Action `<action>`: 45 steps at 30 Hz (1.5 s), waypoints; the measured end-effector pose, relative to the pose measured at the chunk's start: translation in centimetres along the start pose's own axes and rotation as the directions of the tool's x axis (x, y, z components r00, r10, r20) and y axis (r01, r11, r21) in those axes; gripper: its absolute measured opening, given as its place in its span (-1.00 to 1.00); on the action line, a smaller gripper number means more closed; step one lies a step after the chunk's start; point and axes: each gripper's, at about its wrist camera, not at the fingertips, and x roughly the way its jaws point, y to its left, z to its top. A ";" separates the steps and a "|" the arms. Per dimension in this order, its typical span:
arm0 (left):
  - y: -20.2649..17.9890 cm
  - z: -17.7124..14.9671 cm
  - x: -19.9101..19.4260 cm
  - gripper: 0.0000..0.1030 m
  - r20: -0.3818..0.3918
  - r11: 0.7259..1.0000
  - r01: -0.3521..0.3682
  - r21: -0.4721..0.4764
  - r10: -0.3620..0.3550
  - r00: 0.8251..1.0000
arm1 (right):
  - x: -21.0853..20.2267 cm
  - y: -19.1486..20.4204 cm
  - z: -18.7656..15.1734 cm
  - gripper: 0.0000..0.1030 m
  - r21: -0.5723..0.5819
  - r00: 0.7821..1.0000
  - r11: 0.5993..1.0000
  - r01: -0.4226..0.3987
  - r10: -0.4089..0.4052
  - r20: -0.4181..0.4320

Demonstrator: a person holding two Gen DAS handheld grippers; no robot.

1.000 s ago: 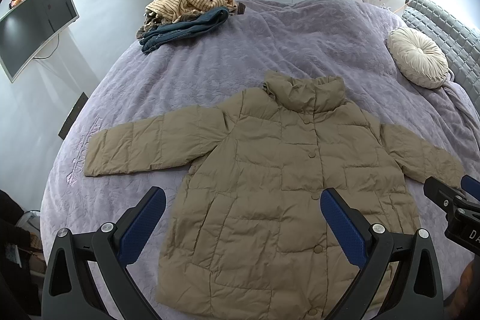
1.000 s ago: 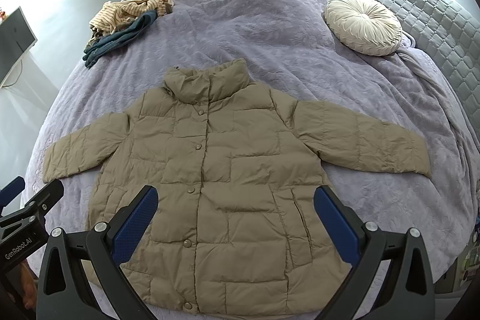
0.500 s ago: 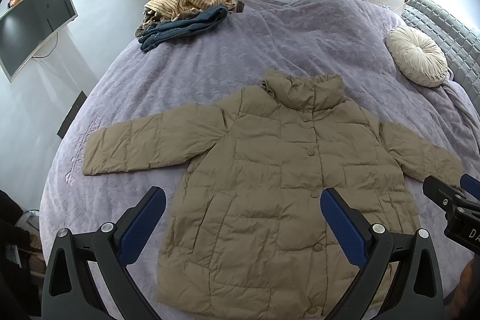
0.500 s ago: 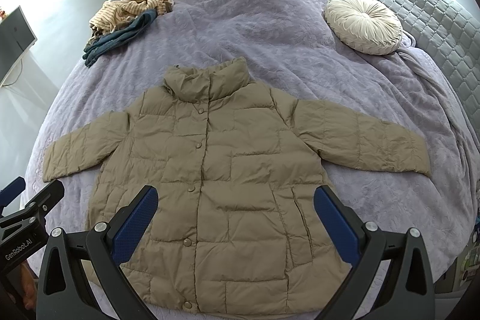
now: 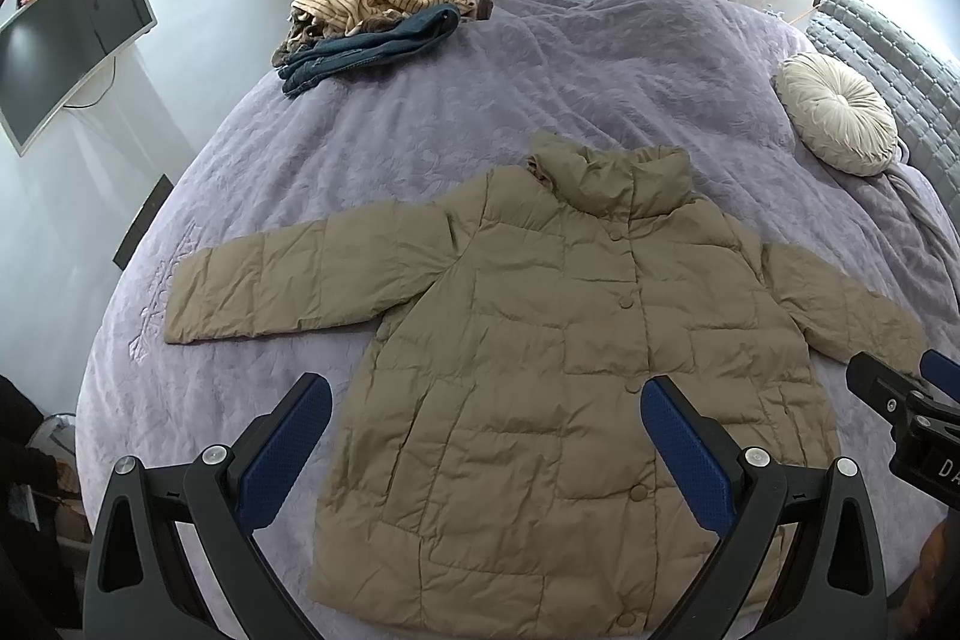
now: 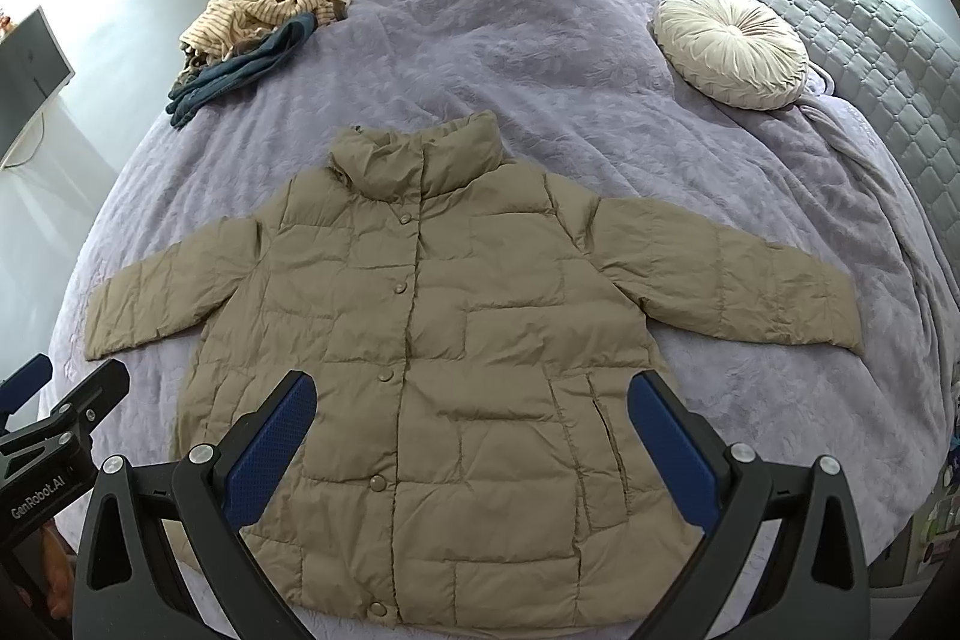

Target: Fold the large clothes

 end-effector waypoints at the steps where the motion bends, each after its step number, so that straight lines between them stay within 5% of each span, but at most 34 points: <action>1: 0.2 0.2 0.1 1.00 -0.003 1.000 0.003 -0.002 -0.003 1.000 | 0.1 0.2 -0.1 1.00 -0.001 1.000 1.000 -0.002 0.002 -0.002; 12: 3.5 -0.5 2.3 1.00 -0.057 0.998 0.010 -0.056 -0.014 0.998 | 2.9 2.2 -0.9 1.00 0.004 0.991 0.997 -0.074 0.074 -0.115; 23: 14.4 -3.9 9.8 1.00 -0.149 0.960 -0.029 -0.277 -0.013 0.989 | 9.0 7.5 -2.8 1.00 0.039 0.946 0.983 -0.181 0.184 -0.267; 32: 24.9 -4.5 18.4 1.00 -0.093 0.843 0.090 -0.531 -0.163 0.982 | 14.0 12.3 -4.2 1.00 -0.033 0.931 0.974 -0.225 0.204 -0.304; 39: 30.3 -4.1 27.4 1.00 -0.028 0.707 0.173 -0.685 -0.262 0.965 | 18.1 15.2 -5.3 1.00 -0.147 0.907 0.962 -0.230 0.157 -0.392; 45: 32.5 -2.1 30.9 1.00 0.016 0.667 0.173 -0.725 -0.235 0.972 | 20.0 15.9 -4.0 1.00 -0.131 0.910 0.959 -0.251 0.188 -0.370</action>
